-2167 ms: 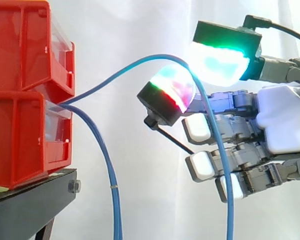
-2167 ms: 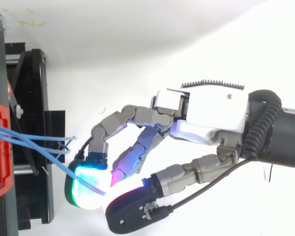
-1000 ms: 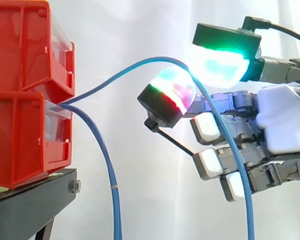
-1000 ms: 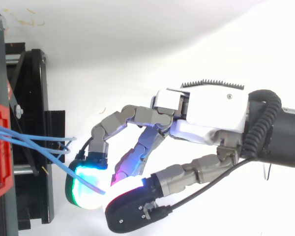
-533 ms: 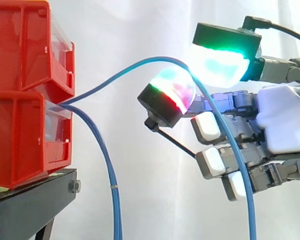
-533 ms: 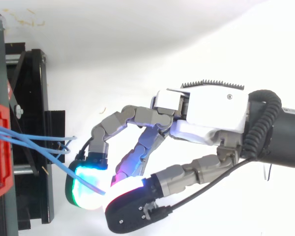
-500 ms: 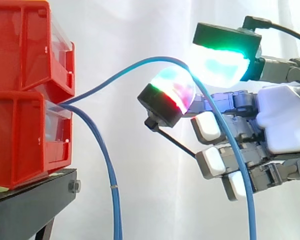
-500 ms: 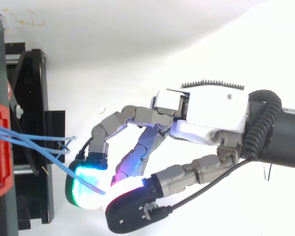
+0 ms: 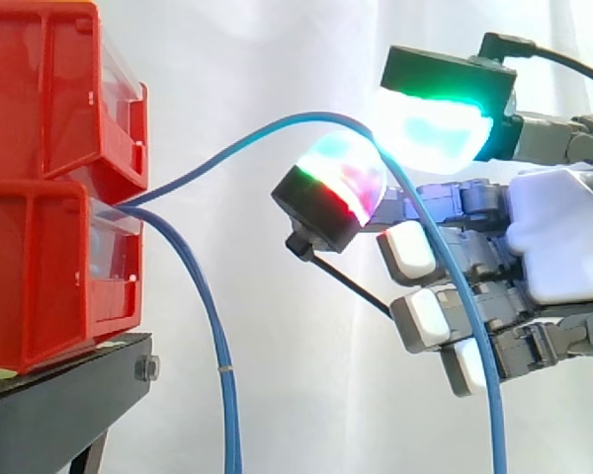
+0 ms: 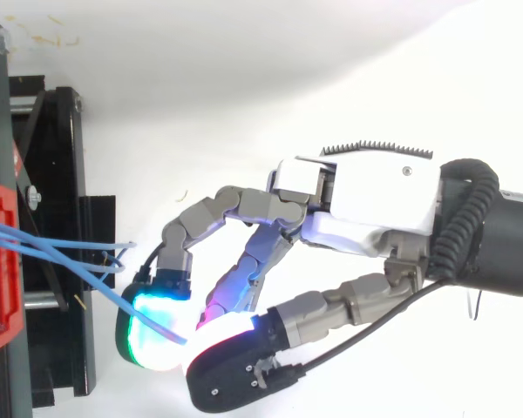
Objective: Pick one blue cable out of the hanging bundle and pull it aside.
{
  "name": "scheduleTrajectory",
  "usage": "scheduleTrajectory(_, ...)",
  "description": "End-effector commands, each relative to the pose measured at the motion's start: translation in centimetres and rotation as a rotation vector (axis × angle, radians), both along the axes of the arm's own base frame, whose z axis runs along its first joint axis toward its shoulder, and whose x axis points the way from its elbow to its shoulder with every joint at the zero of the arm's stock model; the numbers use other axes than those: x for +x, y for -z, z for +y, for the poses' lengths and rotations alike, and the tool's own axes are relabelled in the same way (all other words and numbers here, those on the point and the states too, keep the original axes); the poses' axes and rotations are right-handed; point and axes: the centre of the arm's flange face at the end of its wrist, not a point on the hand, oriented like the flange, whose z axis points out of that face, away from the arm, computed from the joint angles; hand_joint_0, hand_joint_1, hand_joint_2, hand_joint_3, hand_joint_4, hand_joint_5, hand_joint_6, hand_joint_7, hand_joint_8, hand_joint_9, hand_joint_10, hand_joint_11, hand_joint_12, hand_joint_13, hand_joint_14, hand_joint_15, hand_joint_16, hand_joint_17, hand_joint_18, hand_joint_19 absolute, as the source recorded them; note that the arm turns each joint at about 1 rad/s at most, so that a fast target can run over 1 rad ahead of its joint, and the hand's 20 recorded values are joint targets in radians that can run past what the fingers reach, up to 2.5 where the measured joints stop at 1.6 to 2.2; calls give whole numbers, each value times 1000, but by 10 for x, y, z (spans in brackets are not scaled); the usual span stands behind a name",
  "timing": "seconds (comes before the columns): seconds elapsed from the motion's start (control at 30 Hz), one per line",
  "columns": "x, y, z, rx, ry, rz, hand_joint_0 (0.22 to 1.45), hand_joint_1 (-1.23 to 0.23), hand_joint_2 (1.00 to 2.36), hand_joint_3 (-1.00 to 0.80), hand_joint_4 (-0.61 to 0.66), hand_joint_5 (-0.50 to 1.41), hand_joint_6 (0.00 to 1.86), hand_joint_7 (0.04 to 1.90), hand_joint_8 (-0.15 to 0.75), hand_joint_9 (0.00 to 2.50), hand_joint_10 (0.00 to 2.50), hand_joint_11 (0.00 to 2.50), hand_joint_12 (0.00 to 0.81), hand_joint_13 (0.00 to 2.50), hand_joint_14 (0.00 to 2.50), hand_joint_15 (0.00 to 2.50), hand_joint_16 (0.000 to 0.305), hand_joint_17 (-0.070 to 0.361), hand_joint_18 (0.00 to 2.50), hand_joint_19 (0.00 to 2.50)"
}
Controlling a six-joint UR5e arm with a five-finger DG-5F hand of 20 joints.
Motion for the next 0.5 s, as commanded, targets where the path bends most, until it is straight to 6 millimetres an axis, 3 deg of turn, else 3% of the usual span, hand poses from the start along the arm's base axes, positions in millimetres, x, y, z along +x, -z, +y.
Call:
scheduleTrajectory(0.0, 0, 0, 0, 0, 0, 1, 573, -826, 1011, -42, -71, -5, 834, 869, 277, 1190, 10, 303, 397, 1008, 20, 595, 52, 118, 943, 636)
scheduleTrajectory(0.47, 0, -1, 0, 0, 0, -1, 573, -825, 1011, -44, -75, -6, 834, 872, 282, 1191, 11, 297, 396, 1014, 18, 602, 52, 118, 949, 635)
